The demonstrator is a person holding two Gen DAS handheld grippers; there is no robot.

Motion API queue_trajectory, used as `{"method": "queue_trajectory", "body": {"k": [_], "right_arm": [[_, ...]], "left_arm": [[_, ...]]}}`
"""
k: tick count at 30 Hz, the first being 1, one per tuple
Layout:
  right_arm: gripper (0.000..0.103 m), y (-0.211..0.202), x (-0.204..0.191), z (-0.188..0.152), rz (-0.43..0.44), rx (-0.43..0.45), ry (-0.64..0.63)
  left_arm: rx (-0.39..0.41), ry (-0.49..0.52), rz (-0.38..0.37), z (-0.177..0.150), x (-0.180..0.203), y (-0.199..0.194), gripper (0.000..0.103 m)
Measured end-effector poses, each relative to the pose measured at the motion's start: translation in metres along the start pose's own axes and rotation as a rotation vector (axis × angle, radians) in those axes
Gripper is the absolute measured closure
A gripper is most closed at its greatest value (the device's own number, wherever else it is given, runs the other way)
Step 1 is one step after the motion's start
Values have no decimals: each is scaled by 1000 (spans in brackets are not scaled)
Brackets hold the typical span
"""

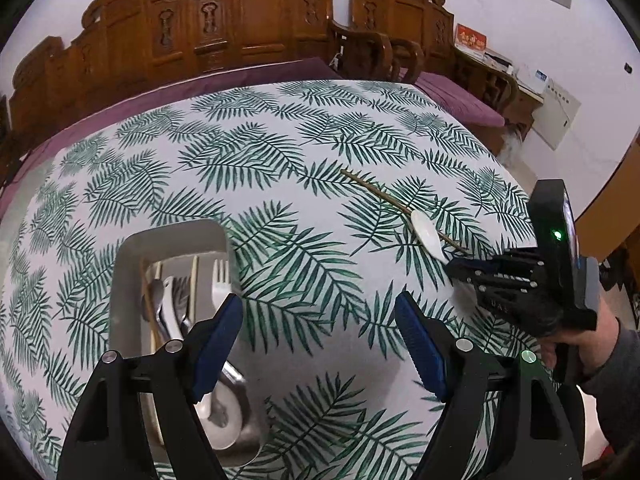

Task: Organize utensils
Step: 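Grasp the wooden chopstick with the left tool while the right tool grasps the white spoon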

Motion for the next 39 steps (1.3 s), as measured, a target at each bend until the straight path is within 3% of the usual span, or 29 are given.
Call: {"method": "queue_trajectory", "body": {"k": [11,19,28,32,36,39], "right_arm": [[94,-36,51,0,44,84,97],[94,-36,91,-16,6,88,146],[94,-28,111,-31,7,76,185],[94,-29,111,-33,11,83,187],[94,-31,109,-34,10,84,185],[94,-32,109,-35,8,81,182]], "left_arm": [[-36,48,-8,28,37,53,28],[-74,44,-4,56,55,111,28],[-125,23,22,76,61,170,28],[-154,-36,-19,80,60,190,39],[-181,-58,6,80,57,203,50],[-195,-29,50,77,58,208,51]]}}
Point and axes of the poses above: each gripper's, at about its wrist camera, not at the fingertips, and y roughly the way its jaws point, x to its right, z to its top, the point moved 4 cm from there along y, roughly the way its jaws point, and after that the axes turned 14 degrees about -z, right-handed, at the moved point
